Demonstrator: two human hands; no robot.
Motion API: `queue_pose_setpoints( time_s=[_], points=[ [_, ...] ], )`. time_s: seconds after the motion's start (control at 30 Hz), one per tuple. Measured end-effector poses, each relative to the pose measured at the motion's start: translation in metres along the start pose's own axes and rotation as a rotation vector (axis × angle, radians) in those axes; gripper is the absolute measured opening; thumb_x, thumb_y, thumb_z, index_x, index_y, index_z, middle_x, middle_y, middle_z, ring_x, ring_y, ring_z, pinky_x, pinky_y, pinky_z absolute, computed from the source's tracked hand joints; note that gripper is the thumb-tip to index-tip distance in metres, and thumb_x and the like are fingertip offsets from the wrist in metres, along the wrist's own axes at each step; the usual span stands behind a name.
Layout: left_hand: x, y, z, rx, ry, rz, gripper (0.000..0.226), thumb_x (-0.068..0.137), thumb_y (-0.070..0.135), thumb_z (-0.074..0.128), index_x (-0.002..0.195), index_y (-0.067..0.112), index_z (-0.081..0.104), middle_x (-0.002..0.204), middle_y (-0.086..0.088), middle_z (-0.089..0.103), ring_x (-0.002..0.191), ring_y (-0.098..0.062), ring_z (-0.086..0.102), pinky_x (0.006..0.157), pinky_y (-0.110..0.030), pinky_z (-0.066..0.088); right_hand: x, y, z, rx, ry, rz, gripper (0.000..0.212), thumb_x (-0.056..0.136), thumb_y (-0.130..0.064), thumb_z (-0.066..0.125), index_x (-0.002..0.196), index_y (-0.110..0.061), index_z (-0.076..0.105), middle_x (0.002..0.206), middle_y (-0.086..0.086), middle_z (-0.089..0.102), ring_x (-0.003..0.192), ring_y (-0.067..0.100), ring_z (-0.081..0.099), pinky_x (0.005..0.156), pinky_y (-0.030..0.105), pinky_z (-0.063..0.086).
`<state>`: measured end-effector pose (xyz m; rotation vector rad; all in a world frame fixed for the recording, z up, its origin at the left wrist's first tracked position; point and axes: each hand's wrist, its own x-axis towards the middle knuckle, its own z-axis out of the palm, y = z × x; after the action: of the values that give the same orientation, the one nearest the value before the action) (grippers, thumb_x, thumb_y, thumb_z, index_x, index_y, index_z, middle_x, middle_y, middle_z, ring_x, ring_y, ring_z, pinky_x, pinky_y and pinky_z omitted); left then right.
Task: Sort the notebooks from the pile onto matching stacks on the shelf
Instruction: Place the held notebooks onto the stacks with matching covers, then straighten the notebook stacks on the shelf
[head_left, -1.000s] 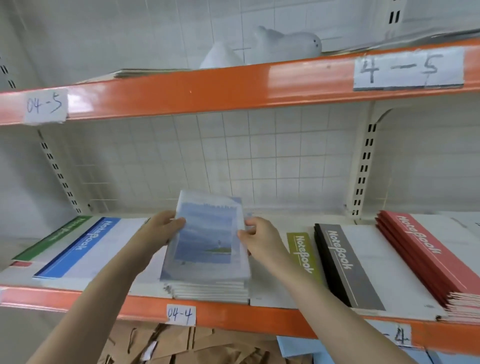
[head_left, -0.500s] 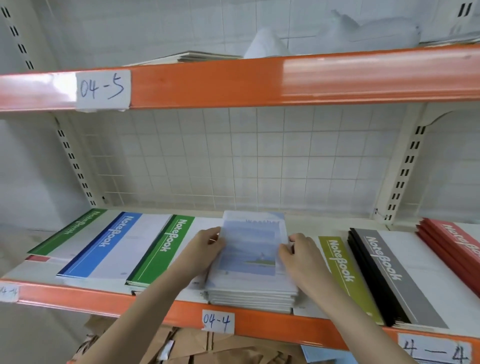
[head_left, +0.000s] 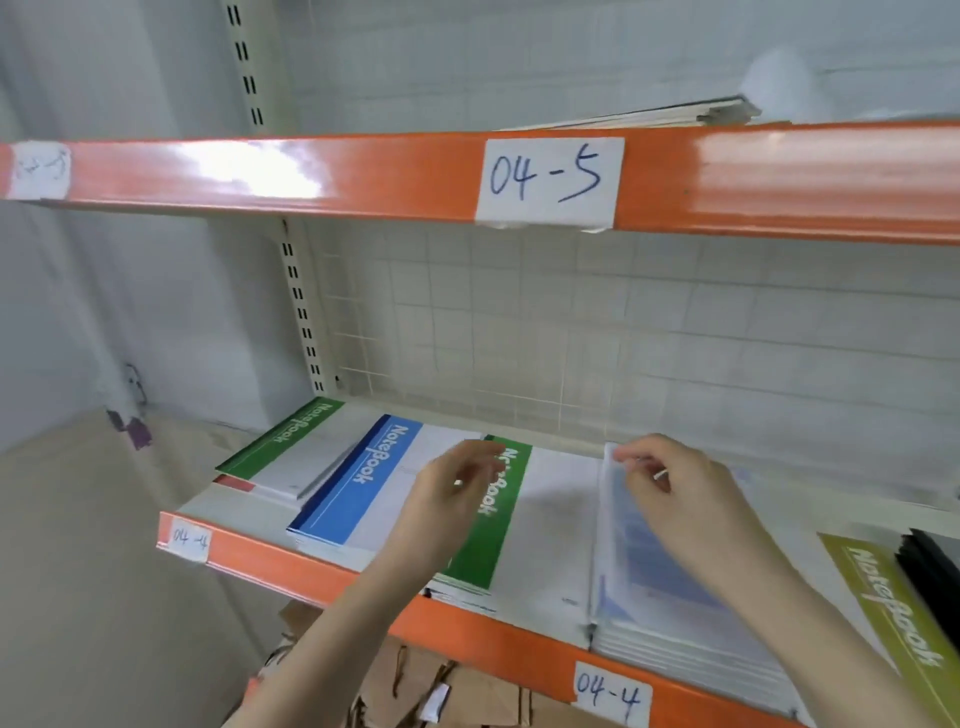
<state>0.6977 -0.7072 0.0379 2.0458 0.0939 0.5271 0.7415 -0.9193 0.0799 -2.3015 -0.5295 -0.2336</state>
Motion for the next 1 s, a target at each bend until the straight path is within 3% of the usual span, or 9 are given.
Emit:
queue_pose_setpoints(
  time_s=[0.17,0.27,0.33,0.43,0.6,0.7,0.77,0.93,1.0],
  points=[
    [0.005,-0.064,-0.102,0.080,0.269,-0.068,0.034,0.096,-0.004,0.043,0.090,0.024,0.063,0.088,0.007,0.068,0.080,0.003,0.064,0.072,-0.011,0.048,0.024,-0.074,0.091,0.039,-0.270,-0.140,0.019,0.096,-0.028,0.045,0.101,-0.025,0.063,0.088,-0.014,0.061,0.081,0.009,0.059,0.078,0.031,0.050],
    [0.010,-0.114,-0.153,0.181,0.384,-0.226,0.034,0.091,-0.009,0.043,0.089,0.018,0.063,0.087,-0.001,0.067,0.082,-0.012,0.063,0.073,-0.023,0.044,0.041,-0.108,0.146,0.030,-0.351,-0.198,0.021,0.095,-0.027,0.043,0.100,-0.021,0.063,0.086,-0.007,0.065,0.081,0.017,0.062,0.077,0.038,0.052],
    [0.014,-0.145,-0.182,0.233,0.409,-0.360,0.036,0.088,-0.007,0.043,0.090,0.023,0.062,0.085,0.000,0.068,0.084,-0.022,0.063,0.065,-0.023,0.039,0.053,-0.127,0.178,0.032,-0.384,-0.222,0.021,0.095,-0.025,0.042,0.097,-0.021,0.062,0.083,-0.004,0.064,0.079,0.020,0.061,0.075,0.038,0.052],
    [0.022,-0.173,-0.209,0.303,0.373,-0.465,0.035,0.086,-0.005,0.041,0.103,0.019,0.060,0.077,0.007,0.072,0.081,-0.017,0.055,0.059,-0.017,0.038,0.074,-0.149,0.219,0.022,-0.400,-0.239,0.024,0.094,-0.019,0.039,0.097,-0.019,0.063,0.082,-0.003,0.063,0.075,0.019,0.058,0.071,0.033,0.049],
    [0.055,-0.199,-0.226,0.382,0.293,-0.593,0.038,0.094,0.008,0.045,0.132,0.007,0.049,0.124,-0.015,0.061,0.115,-0.030,0.053,0.088,-0.031,0.039,0.101,-0.177,0.270,-0.086,-0.445,-0.289,0.025,0.094,-0.016,0.042,0.101,-0.008,0.064,0.103,0.009,0.064,0.094,0.025,0.059,0.078,0.032,0.049],
    [0.066,-0.207,-0.225,0.375,0.219,-0.634,0.020,0.096,0.014,0.045,0.108,0.005,0.058,0.077,-0.006,0.070,0.079,-0.026,0.057,0.068,-0.032,0.042,0.108,-0.190,0.293,-0.262,-0.566,-0.285,0.027,0.096,-0.017,0.041,0.107,0.001,0.058,0.111,0.020,0.059,0.103,0.033,0.056,0.079,0.034,0.044],
    [0.067,-0.208,-0.222,0.329,0.284,-0.586,0.017,0.095,0.012,0.044,0.093,0.004,0.060,0.066,-0.004,0.068,0.069,-0.026,0.055,0.060,-0.031,0.038,0.108,-0.196,0.302,-0.403,-0.648,-0.263,0.028,0.097,-0.015,0.041,0.116,0.003,0.051,0.120,0.022,0.054,0.111,0.035,0.052,0.082,0.033,0.039],
    [0.062,-0.204,-0.227,0.207,0.447,-0.489,0.031,0.095,0.008,0.050,0.124,0.007,0.060,0.115,-0.013,0.066,0.100,-0.027,0.059,0.079,-0.028,0.040,0.101,-0.200,0.309,-0.531,-0.615,-0.275,0.029,0.098,-0.012,0.042,0.122,0.003,0.047,0.124,0.020,0.050,0.118,0.036,0.046,0.096,0.037,0.036],
    [0.064,-0.204,-0.233,0.179,0.399,-0.556,0.033,0.094,0.011,0.054,0.126,0.006,0.058,0.114,-0.014,0.065,0.091,-0.026,0.059,0.076,-0.028,0.039,0.102,-0.201,0.309,-0.468,-0.603,-0.213,0.029,0.098,-0.012,0.041,0.121,0.003,0.048,0.124,0.022,0.051,0.117,0.036,0.046,0.094,0.036,0.037]
  ],
)
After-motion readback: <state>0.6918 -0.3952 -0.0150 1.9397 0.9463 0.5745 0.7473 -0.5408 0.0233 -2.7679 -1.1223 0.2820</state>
